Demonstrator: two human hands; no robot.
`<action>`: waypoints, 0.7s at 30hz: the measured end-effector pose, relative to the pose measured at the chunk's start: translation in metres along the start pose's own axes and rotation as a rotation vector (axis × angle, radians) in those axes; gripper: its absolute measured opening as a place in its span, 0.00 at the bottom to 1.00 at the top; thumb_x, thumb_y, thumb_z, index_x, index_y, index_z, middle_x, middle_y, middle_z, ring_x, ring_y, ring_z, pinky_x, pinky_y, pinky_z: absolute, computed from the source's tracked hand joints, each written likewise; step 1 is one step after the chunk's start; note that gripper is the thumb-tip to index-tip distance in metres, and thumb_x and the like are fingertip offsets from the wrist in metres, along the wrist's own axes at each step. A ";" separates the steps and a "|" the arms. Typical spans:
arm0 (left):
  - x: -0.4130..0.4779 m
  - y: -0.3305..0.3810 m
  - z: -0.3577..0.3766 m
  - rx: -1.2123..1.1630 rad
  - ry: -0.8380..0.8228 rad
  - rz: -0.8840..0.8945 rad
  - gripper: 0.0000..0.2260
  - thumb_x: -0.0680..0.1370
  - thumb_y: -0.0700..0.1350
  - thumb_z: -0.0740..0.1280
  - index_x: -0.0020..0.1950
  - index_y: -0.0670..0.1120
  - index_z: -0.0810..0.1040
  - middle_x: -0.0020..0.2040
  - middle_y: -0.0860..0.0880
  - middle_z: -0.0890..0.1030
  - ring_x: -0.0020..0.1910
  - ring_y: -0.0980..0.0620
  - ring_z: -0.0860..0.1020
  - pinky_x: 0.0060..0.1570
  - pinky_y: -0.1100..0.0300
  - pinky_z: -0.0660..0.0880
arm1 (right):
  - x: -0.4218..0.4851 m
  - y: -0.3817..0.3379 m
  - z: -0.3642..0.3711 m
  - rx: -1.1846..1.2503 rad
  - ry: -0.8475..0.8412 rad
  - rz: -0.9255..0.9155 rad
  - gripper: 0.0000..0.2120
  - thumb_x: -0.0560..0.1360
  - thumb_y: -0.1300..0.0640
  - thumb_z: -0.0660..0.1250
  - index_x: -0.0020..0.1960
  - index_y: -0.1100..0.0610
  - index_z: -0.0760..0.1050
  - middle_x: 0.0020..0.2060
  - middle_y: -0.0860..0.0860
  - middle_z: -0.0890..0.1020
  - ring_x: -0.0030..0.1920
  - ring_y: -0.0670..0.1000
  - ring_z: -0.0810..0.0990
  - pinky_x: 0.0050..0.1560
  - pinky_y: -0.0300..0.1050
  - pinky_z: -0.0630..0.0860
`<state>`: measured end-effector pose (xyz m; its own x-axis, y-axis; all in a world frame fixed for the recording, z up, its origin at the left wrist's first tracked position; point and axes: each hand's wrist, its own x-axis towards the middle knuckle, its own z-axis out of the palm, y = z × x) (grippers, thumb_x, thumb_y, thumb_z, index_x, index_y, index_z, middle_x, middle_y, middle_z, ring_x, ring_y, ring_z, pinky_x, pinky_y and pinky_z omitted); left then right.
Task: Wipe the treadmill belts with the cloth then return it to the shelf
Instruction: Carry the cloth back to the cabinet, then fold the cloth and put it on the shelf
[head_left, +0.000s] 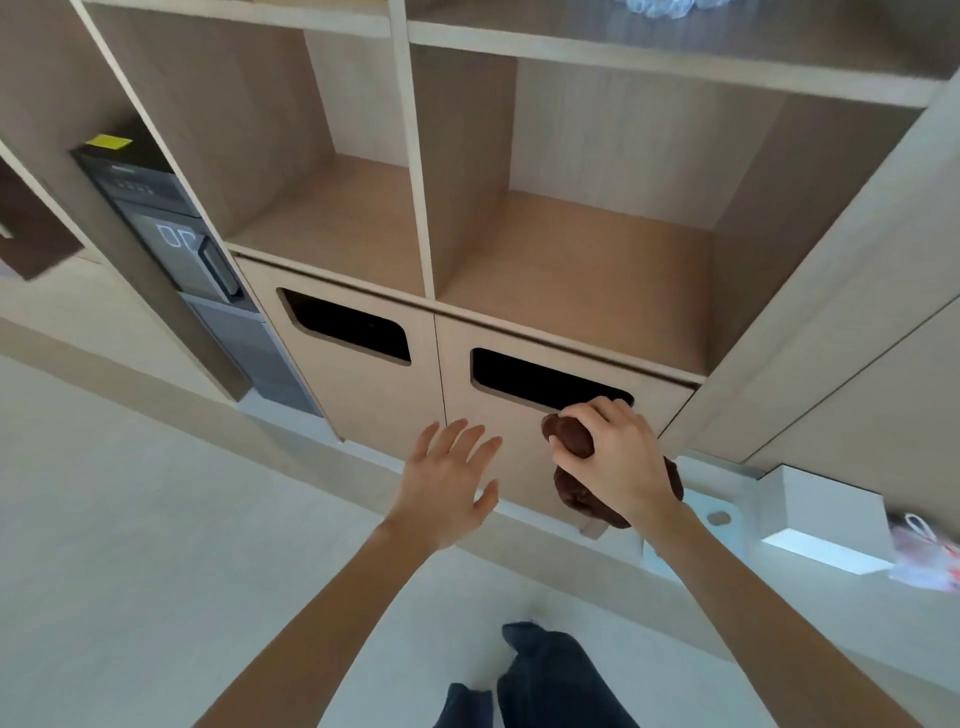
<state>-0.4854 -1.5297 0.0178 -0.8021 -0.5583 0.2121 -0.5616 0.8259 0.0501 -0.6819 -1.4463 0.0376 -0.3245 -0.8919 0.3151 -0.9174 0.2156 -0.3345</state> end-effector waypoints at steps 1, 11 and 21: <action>0.011 -0.004 0.005 -0.008 -0.009 0.002 0.20 0.72 0.51 0.70 0.62 0.45 0.79 0.60 0.44 0.80 0.61 0.43 0.76 0.61 0.43 0.72 | 0.010 0.004 0.003 -0.002 0.002 0.009 0.11 0.68 0.53 0.73 0.48 0.56 0.81 0.41 0.53 0.81 0.43 0.57 0.78 0.44 0.53 0.75; 0.144 -0.023 0.050 -0.053 -0.110 0.023 0.23 0.78 0.53 0.59 0.71 0.48 0.68 0.70 0.46 0.70 0.71 0.46 0.65 0.71 0.47 0.57 | 0.118 0.073 0.030 -0.014 0.003 0.070 0.09 0.68 0.53 0.73 0.47 0.54 0.81 0.42 0.52 0.81 0.45 0.58 0.78 0.45 0.51 0.74; 0.240 -0.032 0.084 -0.109 -0.013 0.038 0.19 0.67 0.48 0.73 0.56 0.44 0.81 0.53 0.44 0.82 0.55 0.43 0.79 0.54 0.47 0.76 | 0.214 0.142 0.064 -0.052 -0.061 0.109 0.10 0.70 0.50 0.70 0.49 0.53 0.80 0.45 0.51 0.81 0.49 0.57 0.77 0.49 0.49 0.72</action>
<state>-0.6769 -1.6970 -0.0151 -0.8252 -0.5269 0.2034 -0.5060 0.8497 0.1481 -0.8670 -1.6318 0.0004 -0.4099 -0.8840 0.2246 -0.8886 0.3315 -0.3171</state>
